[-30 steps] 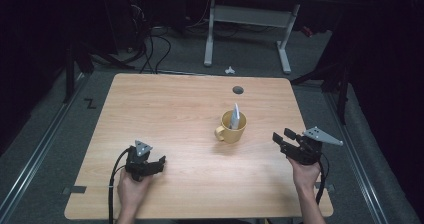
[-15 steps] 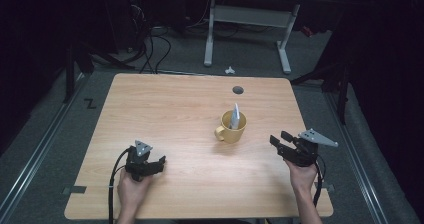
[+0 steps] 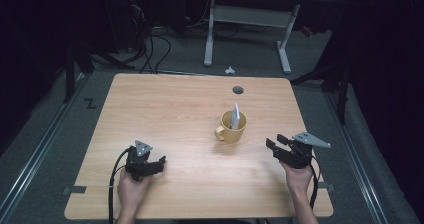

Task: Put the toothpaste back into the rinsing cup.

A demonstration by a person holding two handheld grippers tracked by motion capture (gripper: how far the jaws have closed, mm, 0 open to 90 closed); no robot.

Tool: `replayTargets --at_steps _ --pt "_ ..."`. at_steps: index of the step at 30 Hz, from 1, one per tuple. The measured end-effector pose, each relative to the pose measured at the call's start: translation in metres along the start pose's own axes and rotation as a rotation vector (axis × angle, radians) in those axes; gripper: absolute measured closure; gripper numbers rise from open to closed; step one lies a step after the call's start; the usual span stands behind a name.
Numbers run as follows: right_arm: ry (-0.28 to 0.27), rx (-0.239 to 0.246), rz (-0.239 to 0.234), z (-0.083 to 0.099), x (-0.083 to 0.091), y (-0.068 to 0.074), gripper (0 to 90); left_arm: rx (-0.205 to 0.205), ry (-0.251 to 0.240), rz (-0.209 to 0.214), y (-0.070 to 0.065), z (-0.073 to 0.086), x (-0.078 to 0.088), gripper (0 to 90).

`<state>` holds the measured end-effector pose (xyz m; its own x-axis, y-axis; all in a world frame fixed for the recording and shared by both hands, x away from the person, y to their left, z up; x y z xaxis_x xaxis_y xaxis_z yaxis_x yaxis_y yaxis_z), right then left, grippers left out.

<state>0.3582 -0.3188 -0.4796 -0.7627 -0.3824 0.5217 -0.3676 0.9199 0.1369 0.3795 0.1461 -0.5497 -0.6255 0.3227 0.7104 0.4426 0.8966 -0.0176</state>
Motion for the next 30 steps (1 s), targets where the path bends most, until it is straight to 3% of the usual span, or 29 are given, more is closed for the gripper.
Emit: replayTargets --at_steps 17,30 --pt "0.061 0.006 0.010 0.013 -0.017 0.005 45.5 -0.001 0.001 -0.002 0.000 0.000 0.000 23.6" --pt "0.102 0.037 0.030 0.017 -0.031 0.010 45.5 -0.002 0.001 -0.002 0.000 0.000 0.000 23.5"
Point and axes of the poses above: each handheld gripper's, and its own axes: x roughly backward along the jaws, z roughly out of its underside, y roughly to its left, the point moved 2 cm from there along -x, roughly forward along the jaws, and after that the axes turned 3 degrees about y, right-handed, at the moved point
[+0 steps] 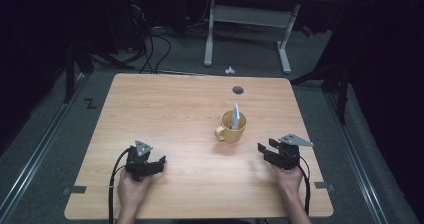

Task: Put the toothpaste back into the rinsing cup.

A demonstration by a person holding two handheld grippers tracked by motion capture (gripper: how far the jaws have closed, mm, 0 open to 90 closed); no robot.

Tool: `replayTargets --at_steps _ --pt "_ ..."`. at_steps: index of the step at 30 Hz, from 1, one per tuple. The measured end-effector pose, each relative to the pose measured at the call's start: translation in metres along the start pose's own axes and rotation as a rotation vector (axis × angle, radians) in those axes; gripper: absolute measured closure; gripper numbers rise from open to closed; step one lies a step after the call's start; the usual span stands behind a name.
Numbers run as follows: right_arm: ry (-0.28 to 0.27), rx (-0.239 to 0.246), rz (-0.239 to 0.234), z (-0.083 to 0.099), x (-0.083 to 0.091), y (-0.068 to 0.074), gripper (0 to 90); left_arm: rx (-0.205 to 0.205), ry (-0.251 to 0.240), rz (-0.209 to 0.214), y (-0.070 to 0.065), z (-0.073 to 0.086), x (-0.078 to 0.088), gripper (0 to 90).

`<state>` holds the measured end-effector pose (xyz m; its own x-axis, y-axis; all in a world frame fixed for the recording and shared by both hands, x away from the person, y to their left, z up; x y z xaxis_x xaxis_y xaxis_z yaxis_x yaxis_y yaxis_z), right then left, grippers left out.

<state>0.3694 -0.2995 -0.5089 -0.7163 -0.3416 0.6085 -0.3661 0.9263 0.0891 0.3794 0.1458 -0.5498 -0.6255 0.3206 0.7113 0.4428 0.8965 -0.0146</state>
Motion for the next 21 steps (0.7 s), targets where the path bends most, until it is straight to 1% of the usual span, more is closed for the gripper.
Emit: replayTargets --at_steps 7,11,21 --pt "0.019 0.009 0.010 0.001 -0.005 0.001 45.4 -0.001 0.000 0.000 0.000 0.000 0.000 23.5" --pt "0.031 0.028 0.022 0.002 -0.008 0.002 45.1 -0.001 0.000 -0.001 0.000 0.000 0.000 23.5" --pt "0.073 0.038 0.047 0.006 -0.019 0.004 44.5 -0.001 0.000 -0.001 0.000 0.000 0.000 23.4"
Point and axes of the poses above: each handheld gripper's, and its own axes: x roughly backward along the jaws, z roughly out of its underside, y roughly to its left, the point moved 2 cm from there along -x, roughly forward along the jaws, and after that the axes turned 3 degrees about y, right-handed, at the moved point
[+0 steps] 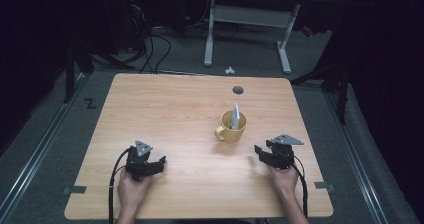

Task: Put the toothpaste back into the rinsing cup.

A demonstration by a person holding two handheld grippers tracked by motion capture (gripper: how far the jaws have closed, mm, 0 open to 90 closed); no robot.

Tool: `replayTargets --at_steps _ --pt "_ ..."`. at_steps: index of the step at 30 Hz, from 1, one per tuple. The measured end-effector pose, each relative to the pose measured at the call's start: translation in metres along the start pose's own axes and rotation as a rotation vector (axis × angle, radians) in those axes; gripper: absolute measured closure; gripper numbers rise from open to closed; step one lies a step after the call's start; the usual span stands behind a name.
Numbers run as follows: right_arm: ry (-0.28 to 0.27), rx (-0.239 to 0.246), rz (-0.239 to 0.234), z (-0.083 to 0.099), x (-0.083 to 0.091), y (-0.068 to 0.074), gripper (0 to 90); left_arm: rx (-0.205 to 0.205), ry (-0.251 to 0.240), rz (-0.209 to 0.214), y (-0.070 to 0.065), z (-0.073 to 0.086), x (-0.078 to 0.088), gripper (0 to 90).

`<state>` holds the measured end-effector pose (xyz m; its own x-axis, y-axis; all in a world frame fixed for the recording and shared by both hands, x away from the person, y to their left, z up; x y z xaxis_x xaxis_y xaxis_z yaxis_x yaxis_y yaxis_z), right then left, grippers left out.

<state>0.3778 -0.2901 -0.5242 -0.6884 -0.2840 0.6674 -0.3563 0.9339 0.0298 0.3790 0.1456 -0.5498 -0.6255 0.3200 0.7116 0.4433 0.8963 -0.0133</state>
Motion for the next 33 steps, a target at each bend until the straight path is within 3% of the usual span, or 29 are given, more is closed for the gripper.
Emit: replayTargets --at_steps 4,10,14,33 --pt "0.013 0.009 0.009 0.003 -0.004 0.001 44.4 0.000 0.000 0.000 0.000 0.000 0.000 23.5" --pt "0.044 -0.017 0.019 0.012 -0.009 -0.002 44.0 0.000 0.000 0.000 0.000 0.000 0.000 23.5" --pt "0.068 -0.002 0.035 0.016 -0.012 0.000 43.8 -0.001 0.001 0.000 0.000 0.000 0.000 23.5" --pt "0.076 0.016 0.055 0.017 -0.012 0.006 38.5 0.011 0.000 -0.009 -0.001 -0.001 -0.001 23.8"
Point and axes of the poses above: each handheld gripper's, and its own axes: x roughly backward along the jaws, z roughly out of its underside, y roughly to its left, the point moved 2 cm from there along -x, roughly forward along the jaws, and after that the axes turned 3 degrees about y, right-handed, at the moved point
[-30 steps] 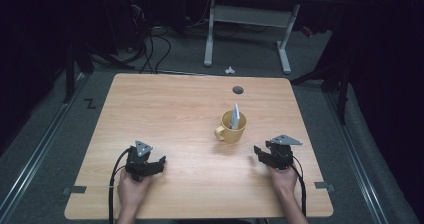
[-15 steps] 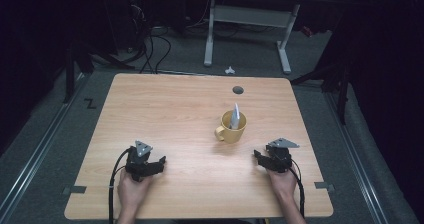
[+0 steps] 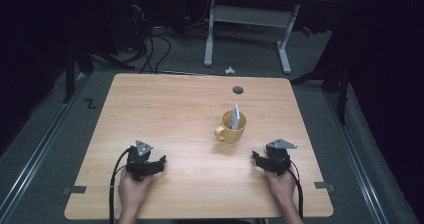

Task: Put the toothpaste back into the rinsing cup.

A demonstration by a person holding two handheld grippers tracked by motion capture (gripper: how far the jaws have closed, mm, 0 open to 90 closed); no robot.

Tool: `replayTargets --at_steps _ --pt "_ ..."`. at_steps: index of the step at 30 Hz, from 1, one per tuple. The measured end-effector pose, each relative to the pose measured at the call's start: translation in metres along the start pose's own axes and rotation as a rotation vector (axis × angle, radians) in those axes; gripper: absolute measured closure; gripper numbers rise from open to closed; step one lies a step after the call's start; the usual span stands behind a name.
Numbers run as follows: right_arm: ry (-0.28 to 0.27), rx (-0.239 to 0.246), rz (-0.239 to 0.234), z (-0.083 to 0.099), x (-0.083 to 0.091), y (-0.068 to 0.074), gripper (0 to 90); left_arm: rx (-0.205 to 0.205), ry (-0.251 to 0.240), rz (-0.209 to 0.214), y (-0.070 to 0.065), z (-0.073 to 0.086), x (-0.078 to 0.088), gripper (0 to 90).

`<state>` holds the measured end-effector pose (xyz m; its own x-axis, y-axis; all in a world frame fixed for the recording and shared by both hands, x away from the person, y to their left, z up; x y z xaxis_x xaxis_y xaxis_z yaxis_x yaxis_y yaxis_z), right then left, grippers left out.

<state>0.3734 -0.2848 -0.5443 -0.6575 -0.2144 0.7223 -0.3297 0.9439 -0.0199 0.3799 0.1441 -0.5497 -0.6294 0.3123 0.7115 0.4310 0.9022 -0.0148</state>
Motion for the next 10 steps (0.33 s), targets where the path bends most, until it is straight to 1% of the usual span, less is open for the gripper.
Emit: replayTargets --at_steps 10 --pt "0.001 0.000 -0.001 -0.0002 -0.0003 0.0002 38.2 0.003 0.000 -0.003 -0.0003 -0.0002 -0.0002 24.1"
Point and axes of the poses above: each handheld gripper's, and its own axes: x roughly backward along the jaws, z roughly out of its underside, y roughly to its left, the point moved 2 cm from there along -x, roughly forward along the jaws, and after that the axes turned 3 degrees about y, right-handed, at the moved point
